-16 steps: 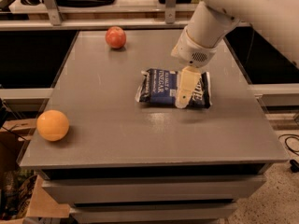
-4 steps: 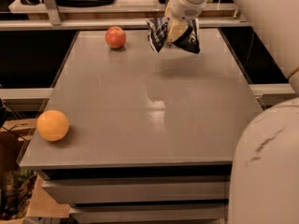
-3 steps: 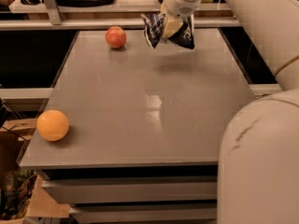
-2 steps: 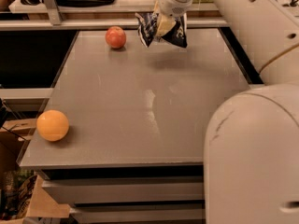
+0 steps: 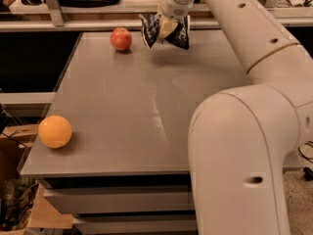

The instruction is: Move blue chip bag near apple

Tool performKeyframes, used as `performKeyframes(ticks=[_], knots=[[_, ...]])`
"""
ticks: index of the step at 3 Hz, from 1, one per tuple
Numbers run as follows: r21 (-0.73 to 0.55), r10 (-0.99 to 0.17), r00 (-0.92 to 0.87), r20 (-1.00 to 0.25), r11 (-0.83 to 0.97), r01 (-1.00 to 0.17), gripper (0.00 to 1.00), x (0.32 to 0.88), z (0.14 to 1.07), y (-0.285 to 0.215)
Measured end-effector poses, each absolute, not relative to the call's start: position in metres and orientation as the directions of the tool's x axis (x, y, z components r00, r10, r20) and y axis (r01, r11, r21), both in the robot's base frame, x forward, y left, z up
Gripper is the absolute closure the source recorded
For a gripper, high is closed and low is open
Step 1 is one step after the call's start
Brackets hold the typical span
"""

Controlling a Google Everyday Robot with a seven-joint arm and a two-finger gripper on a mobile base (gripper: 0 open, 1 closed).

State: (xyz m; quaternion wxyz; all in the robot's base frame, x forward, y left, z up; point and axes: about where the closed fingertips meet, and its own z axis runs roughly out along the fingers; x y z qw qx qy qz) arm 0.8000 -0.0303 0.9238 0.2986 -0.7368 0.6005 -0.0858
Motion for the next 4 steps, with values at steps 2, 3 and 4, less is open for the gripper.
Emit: performKeyframes(ticks=[2,3,4], knots=[[-0.520,-0.944,0.207,-0.257,-0.045,-0.853,1.00,0.824,0.908,-0.023],[-0.511,-0.943,0.201,-0.266,-0.039,-0.858,1.00,0.826,0.905,-0.021],[-0.501,-0.942,0.195,-0.272,-0.034,-0.865,0.83,0.828,0.903,-0.019]])
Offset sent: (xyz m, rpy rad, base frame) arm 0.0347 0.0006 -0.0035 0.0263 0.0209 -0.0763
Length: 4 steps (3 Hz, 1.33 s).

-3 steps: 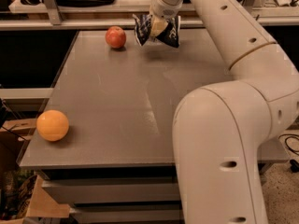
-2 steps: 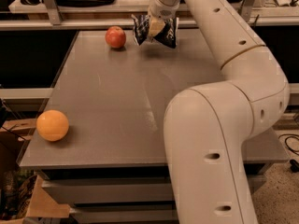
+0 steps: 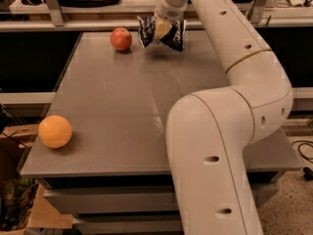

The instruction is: Move blue chip bag near apple

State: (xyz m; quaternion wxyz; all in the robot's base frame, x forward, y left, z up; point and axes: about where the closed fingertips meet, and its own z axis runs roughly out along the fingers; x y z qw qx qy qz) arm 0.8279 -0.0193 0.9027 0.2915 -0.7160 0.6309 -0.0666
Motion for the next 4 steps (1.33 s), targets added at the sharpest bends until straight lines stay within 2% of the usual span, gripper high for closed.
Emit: performKeyframes(ticks=[3,4], knots=[[-0.482,-0.940,0.175,-0.294,-0.012,-0.876,0.13,0.8301,0.9000,-0.0217],[-0.477,-0.937,0.175,-0.303,-0.010,-0.879,0.00,0.8304,0.8995,-0.0217]])
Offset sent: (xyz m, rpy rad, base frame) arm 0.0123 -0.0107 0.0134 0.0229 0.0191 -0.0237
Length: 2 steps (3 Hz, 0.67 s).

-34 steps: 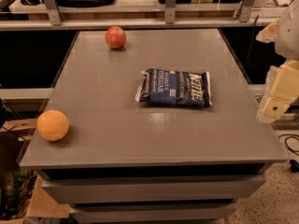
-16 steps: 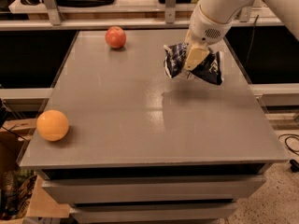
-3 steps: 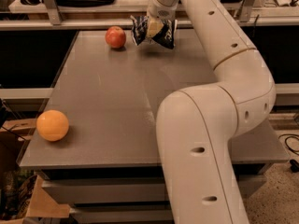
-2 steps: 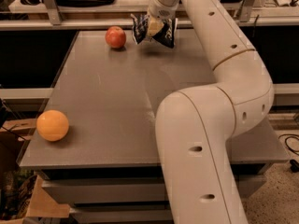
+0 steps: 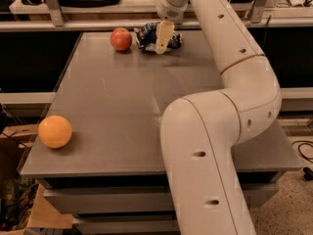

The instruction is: Move blue chip bag near apple

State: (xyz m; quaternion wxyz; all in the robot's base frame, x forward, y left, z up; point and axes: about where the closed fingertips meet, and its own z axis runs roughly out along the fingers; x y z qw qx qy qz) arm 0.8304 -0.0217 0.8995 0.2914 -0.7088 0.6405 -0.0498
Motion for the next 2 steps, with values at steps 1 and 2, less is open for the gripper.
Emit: performKeyframes(ticks=[1,2], knots=[[-0.474,-0.934,0.175,-0.311,-0.007,-0.881,0.00,0.8298,0.9000,-0.0221],[-0.473,-0.929,0.181,-0.324,-0.007,-0.881,0.00,0.8286,0.9015,-0.0221]])
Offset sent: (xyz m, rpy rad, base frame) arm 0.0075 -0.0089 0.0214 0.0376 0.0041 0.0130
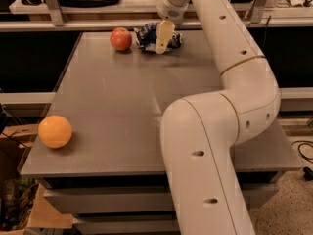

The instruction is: Move blue chip bag near apple

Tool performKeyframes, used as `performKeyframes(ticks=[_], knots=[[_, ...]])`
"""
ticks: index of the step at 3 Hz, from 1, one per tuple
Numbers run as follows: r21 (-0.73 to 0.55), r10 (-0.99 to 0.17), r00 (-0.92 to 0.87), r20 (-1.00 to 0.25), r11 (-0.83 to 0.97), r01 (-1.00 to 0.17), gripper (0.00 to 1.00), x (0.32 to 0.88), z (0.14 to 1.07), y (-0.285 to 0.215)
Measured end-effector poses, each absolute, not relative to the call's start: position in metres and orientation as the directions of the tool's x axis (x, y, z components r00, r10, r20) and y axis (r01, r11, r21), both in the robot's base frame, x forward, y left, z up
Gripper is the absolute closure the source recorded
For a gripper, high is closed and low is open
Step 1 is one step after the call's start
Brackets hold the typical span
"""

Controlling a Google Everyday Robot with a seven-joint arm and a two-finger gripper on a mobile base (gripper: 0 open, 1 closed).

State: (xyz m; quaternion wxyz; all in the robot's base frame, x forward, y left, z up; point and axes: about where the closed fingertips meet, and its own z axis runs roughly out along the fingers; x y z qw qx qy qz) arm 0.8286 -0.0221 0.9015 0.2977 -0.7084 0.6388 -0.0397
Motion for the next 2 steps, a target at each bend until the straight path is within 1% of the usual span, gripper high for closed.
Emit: performKeyframes(ticks=[2], knots=[[-0.464,-0.901,0.236,-0.363,-0.044,-0.885,0.00,0.8132,0.9111,-0.0267]])
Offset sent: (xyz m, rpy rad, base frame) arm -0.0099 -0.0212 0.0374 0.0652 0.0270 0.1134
